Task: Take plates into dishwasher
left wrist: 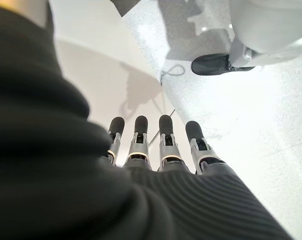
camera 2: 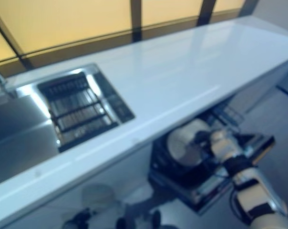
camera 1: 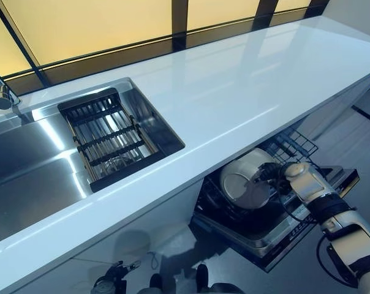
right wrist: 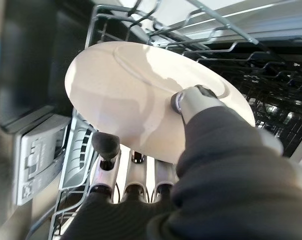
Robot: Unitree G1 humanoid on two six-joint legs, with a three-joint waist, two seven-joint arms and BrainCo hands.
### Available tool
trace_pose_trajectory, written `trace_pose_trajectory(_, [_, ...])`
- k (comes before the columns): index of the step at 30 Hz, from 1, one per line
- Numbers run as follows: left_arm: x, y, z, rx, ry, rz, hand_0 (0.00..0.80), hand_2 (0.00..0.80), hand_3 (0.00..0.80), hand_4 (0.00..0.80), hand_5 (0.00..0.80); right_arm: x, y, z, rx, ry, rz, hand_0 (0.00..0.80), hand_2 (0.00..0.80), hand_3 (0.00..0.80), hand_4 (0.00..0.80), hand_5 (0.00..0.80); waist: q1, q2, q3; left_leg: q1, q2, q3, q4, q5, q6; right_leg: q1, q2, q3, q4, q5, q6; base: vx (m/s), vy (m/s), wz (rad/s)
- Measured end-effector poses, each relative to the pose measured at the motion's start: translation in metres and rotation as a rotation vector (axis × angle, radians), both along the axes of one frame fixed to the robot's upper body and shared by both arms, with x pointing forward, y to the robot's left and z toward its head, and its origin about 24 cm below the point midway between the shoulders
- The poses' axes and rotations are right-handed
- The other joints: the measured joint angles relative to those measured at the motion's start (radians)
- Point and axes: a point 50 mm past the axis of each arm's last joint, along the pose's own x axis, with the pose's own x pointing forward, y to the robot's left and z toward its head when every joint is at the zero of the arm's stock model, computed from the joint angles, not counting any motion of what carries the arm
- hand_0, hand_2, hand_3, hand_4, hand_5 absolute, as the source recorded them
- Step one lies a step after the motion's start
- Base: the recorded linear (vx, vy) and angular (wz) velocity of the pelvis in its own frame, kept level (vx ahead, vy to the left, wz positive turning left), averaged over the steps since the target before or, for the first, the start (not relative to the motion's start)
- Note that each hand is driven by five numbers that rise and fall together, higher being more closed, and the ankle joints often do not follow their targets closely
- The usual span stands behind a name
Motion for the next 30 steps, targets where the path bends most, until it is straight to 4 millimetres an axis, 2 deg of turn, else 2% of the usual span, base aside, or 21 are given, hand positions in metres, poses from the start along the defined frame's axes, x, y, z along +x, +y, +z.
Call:
trace_pose_trajectory(4, [0.001, -0.004, -0.001, -0.01, 0.0, -0.004, 0.0, 0.0, 0.0, 0.0, 0.0, 0.005, 0.011, -0.003, -0.014, 0.007, 0.011, 0.8, 0.8, 0.8, 0.8, 0.8, 0.004, 0.01, 0.006, -0.001, 0.0, -0.002, 0.0, 0.001, 0.0, 0.0, 0.0, -0.003, 0.0, 0.0, 0.0, 0.0, 0.0, 0.0])
trace_pose_trajectory(9, [0.007, -0.007, 0.0, -0.011, -0.016, -0.001, 0.0, 0.0, 0.0, 0.0, 0.0, 0.002, 0.008, -0.017, -0.049, 0.051, -0.032, 0.8, 0.8, 0.8, 0.8, 0.8, 0.023, 0.016, 0.01, -0.003, 0.0, -0.006, 0.0, 0.001, 0.0, 0.0, 0.0, -0.006, 0.002, 0.0, -0.001, -0.003, 0.001, 0.01])
trace_pose_trajectory(15, [0.008, -0.007, 0.001, -0.013, -0.023, 0.01, 0.0, 0.0, 0.0, 0.0, 0.0, 0.0, 0.017, -0.03, -0.04, 0.073, -0.05, 0.8, 0.8, 0.8, 0.8, 0.8, 0.024, 0.017, 0.01, -0.011, -0.001, -0.023, 0.001, 0.005, -0.001, 0.0, -0.002, -0.019, 0.002, -0.002, -0.003, -0.014, 0.01, 0.06])
trace_pose_trajectory(28, [0.009, -0.008, 0.001, -0.027, -0.04, 0.035, 0.0, 0.0, 0.0, 0.0, 0.0, 0.003, 0.021, -0.032, -0.039, 0.048, -0.066, 0.8, 0.8, 0.8, 0.8, 0.8, 0.025, 0.024, 0.009, -0.017, 0.0, -0.037, 0.001, 0.012, -0.003, -0.001, -0.002, -0.031, 0.001, -0.001, -0.004, -0.009, 0.005, 0.03])
trace_pose_trajectory(29, [0.009, -0.008, 0.001, -0.028, -0.04, 0.035, 0.0, 0.0, 0.0, 0.0, 0.0, 0.003, 0.021, -0.032, -0.04, 0.046, -0.068, 0.737, 0.737, 0.737, 0.737, 0.737, 0.025, 0.025, 0.009, -0.017, 0.0, -0.037, 0.001, 0.012, -0.003, -0.001, -0.002, -0.031, 0.001, -0.001, -0.004, 0.0, 0.0, 0.0])
trace_pose_trajectory(30, [0.009, -0.009, 0.001, -0.028, -0.04, 0.035, 0.0, 0.0, 0.0, 0.0, 0.0, 0.003, 0.021, -0.032, -0.033, 0.045, -0.072, 0.0, 0.0, 0.0, 0.0, 0.0, 0.025, 0.025, 0.009, -0.017, 0.0, -0.037, 0.001, 0.012, -0.003, -0.001, -0.002, -0.031, 0.001, -0.001, -0.004, 0.0, 0.0, 0.0])
